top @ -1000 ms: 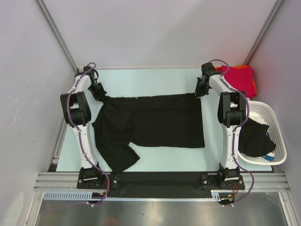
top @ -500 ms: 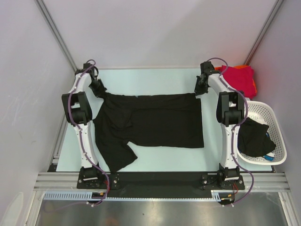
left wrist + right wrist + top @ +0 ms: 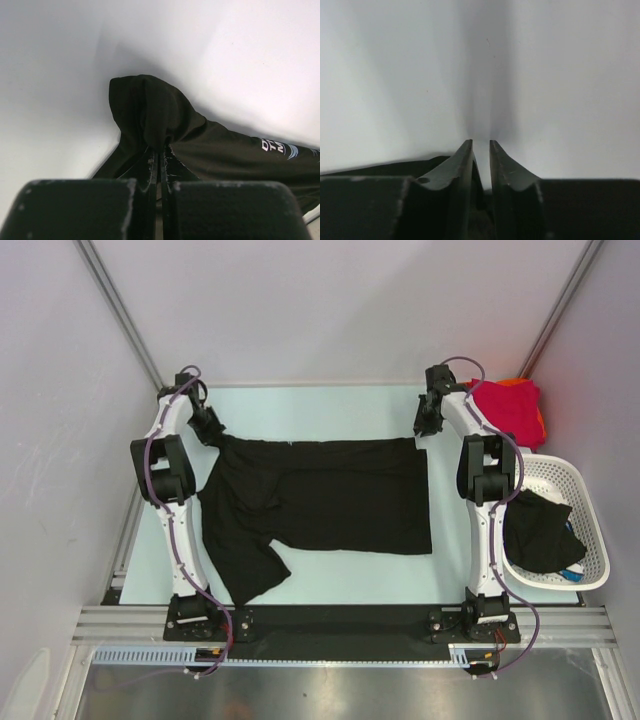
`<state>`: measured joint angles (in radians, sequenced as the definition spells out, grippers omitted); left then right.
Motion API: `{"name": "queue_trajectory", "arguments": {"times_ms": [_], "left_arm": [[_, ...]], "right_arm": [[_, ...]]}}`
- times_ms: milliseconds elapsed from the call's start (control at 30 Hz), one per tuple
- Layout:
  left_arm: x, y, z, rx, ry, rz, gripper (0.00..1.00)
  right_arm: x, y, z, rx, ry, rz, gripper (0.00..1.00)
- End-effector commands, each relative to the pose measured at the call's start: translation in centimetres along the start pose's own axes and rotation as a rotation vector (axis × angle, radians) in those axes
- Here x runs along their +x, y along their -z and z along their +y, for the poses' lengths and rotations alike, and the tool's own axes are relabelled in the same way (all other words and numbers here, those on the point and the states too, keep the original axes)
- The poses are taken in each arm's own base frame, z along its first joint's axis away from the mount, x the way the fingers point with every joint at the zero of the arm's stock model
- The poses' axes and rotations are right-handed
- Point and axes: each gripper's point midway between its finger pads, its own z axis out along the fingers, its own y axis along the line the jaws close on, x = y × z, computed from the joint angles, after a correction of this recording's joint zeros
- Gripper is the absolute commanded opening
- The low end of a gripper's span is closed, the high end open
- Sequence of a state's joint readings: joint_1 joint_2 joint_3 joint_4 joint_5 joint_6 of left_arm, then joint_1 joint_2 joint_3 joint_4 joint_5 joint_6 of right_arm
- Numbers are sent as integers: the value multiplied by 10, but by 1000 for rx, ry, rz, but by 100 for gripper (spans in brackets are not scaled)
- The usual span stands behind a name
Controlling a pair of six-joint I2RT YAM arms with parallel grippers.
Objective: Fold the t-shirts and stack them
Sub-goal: Fold the flattened tshirt in 1/3 of the way
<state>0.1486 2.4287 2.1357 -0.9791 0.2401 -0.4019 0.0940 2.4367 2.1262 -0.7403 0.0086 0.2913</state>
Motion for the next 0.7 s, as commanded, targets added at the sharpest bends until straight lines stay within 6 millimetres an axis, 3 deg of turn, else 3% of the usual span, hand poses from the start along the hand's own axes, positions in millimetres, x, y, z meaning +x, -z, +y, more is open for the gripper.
{"name": "queue_trajectory", "arguments": {"times_ms": [0, 333, 667], "left_arm": [[-11, 2, 1, 19, 10, -33, 0], [-3, -3, 4, 19, 6, -10, 0], [3, -5, 6, 15, -2, 5, 0]], "right_arm": [[-7, 18, 2, -8, 10, -25, 32], [-3, 37, 12, -46, 40, -5, 37], [-14, 77, -16, 47, 38, -54, 37]]}}
